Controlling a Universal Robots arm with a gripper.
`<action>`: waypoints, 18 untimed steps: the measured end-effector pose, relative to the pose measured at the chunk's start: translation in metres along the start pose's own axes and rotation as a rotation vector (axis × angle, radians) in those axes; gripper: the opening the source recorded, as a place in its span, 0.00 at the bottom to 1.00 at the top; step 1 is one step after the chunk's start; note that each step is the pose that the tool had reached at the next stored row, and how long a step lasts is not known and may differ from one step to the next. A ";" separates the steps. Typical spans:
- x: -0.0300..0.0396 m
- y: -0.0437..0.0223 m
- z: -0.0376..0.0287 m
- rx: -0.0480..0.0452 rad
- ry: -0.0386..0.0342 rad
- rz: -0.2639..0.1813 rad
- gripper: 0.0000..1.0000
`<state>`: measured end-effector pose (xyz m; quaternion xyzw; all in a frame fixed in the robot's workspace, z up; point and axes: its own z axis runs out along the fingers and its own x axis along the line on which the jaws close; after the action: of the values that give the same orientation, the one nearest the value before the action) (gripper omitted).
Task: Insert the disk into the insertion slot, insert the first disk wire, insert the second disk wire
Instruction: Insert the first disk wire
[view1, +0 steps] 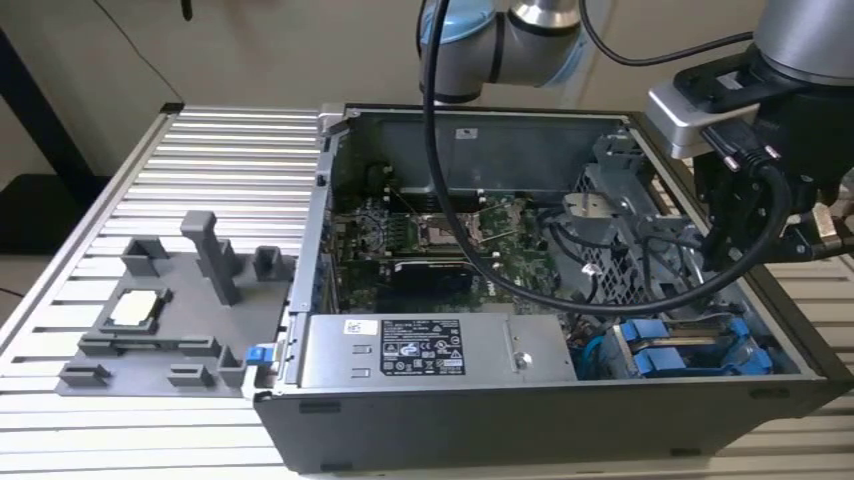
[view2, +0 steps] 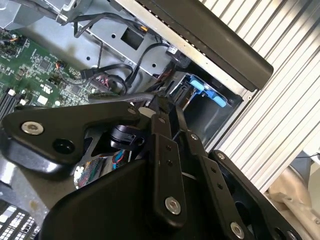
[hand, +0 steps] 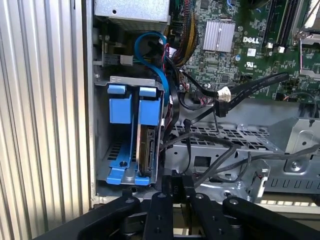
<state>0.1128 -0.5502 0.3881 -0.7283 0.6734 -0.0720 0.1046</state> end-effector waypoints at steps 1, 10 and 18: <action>0.0000 0.0000 0.0000 0.0001 0.0000 0.000 0.19; 0.0001 -0.0021 0.0005 -0.0118 0.0041 -0.001 0.19; 0.0017 -0.0177 0.0051 -0.1194 0.0059 0.003 0.19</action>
<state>0.1314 -0.5503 0.3876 -0.7321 0.6778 -0.0337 0.0591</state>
